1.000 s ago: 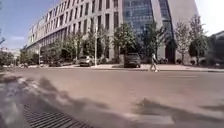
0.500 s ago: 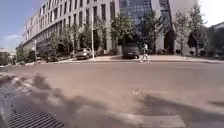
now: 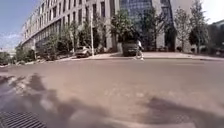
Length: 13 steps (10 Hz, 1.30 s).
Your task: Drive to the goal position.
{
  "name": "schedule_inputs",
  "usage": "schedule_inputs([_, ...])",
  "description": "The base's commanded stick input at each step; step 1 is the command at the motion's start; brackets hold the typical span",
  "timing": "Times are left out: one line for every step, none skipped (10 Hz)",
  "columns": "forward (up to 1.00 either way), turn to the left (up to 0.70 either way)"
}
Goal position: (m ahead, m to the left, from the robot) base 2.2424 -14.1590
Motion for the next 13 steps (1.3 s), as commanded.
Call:
schedule_inputs([0.45, 0.0])
schedule_inputs([0.45, 0.0])
schedule_inputs([0.45, 0.0])
schedule_inputs([0.45, 0.0])
schedule_inputs([0.45, 0.0])
schedule_inputs([0.45, 0.0])
schedule_inputs([0.45, 0.0])
schedule_inputs([0.45, 0.0])
schedule_inputs([0.45, 0.0])
schedule_inputs([0.45, 0.0])
schedule_inputs([0.45, 0.0])
schedule_inputs([0.45, 0.0])
schedule_inputs([0.45, 0.0])
